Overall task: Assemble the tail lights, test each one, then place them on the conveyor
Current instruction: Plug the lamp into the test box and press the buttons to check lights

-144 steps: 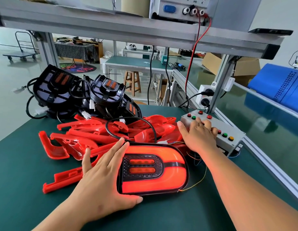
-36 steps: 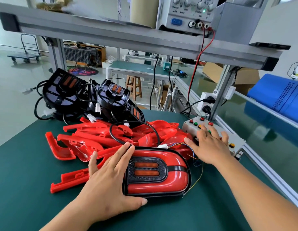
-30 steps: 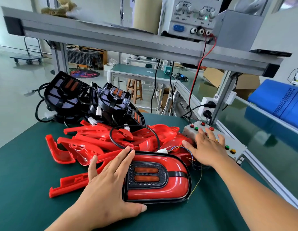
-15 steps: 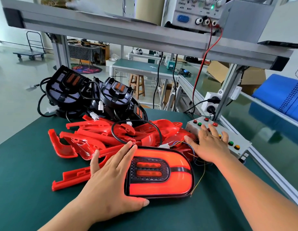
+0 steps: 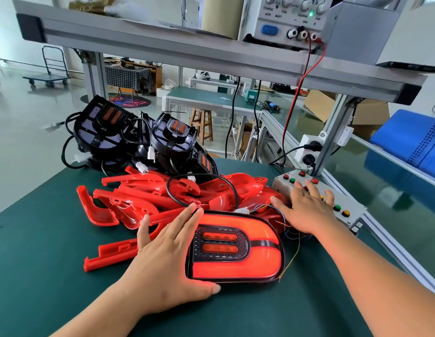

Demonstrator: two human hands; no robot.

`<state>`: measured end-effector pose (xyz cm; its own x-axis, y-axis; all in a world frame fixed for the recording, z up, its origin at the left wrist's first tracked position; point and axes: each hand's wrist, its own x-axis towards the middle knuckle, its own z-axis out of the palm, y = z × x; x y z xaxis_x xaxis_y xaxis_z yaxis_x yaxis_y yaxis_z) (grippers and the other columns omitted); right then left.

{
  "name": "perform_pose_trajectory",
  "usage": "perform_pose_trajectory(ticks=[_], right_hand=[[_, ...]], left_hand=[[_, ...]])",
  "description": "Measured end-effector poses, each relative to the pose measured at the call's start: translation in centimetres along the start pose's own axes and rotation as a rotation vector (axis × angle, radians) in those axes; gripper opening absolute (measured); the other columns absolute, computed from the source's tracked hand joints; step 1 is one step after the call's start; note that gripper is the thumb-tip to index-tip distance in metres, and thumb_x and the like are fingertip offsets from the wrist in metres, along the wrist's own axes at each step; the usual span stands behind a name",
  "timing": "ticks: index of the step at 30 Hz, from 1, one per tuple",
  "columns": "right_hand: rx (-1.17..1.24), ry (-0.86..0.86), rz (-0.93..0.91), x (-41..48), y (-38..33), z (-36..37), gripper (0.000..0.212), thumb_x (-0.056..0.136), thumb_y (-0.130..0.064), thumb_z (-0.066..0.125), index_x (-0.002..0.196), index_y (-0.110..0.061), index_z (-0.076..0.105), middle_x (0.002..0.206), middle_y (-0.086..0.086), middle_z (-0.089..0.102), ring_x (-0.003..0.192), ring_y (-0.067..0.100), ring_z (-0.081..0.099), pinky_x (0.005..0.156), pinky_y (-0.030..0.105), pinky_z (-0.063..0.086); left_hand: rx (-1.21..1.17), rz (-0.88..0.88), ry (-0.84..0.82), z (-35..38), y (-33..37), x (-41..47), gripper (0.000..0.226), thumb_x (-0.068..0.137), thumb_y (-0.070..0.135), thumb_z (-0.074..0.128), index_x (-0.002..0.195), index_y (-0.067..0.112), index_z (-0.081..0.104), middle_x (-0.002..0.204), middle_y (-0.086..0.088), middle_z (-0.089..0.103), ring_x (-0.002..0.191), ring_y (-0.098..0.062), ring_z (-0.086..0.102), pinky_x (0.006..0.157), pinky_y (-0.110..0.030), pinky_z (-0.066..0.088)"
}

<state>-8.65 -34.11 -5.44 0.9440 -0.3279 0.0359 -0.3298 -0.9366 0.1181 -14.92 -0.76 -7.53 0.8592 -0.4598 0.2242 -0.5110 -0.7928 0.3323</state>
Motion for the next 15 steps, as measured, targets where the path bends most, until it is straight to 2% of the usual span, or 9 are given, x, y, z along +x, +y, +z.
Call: perform_pose_trajectory(ticks=[5, 9, 12, 15], right_hand=[[0.004, -0.027, 0.002, 0.2, 0.1, -0.4, 0.096, 0.083, -0.080, 0.001, 0.152, -0.019, 0.025, 0.164, -0.003, 0.008, 0.150, 0.016, -0.009, 0.115, 0.053, -0.005], [0.032, 0.022, 0.007, 0.8, 0.4, -1.0, 0.081, 0.092, -0.069, 0.007, 0.147, -0.015, 0.029, 0.161, -0.002, 0.023, 0.149, 0.012, -0.007, 0.114, 0.051, -0.002], [0.034, 0.053, -0.041, 1.4, 0.0, -1.2, 0.078, 0.094, -0.066, 0.008, 0.154, -0.017, 0.016, 0.162, -0.004, 0.019, 0.149, 0.010, -0.012, 0.115, 0.050, -0.004], [0.030, 0.034, -0.079, 2.2, -0.7, -1.5, 0.082, 0.092, -0.070, 0.005, 0.154, -0.018, 0.016, 0.164, -0.004, 0.013, 0.148, 0.011, -0.016, 0.115, 0.051, -0.005]], left_hand=[[0.002, 0.001, 0.000, 0.0, 0.1, 0.0, 0.122, 0.049, 0.094, 0.040, 0.130, 0.049, -0.039, 0.144, 0.033, -0.037, 0.147, 0.001, 0.006, 0.107, -0.047, -0.032], [0.023, 0.005, 0.004, 0.2, 0.1, 0.0, 0.121, 0.050, 0.095, 0.038, 0.129, 0.049, -0.041, 0.144, 0.032, -0.037, 0.145, 0.004, 0.005, 0.107, -0.047, -0.033], [0.026, -0.003, 0.004, 0.2, 0.0, 0.0, 0.122, 0.050, 0.097, 0.039, 0.129, 0.049, -0.042, 0.144, 0.033, -0.038, 0.144, 0.006, 0.006, 0.106, -0.047, -0.035], [0.033, -0.004, 0.004, 0.3, -0.1, 0.1, 0.124, 0.049, 0.099, 0.037, 0.130, 0.049, -0.042, 0.142, 0.033, -0.040, 0.140, 0.010, 0.000, 0.104, -0.046, -0.036]])
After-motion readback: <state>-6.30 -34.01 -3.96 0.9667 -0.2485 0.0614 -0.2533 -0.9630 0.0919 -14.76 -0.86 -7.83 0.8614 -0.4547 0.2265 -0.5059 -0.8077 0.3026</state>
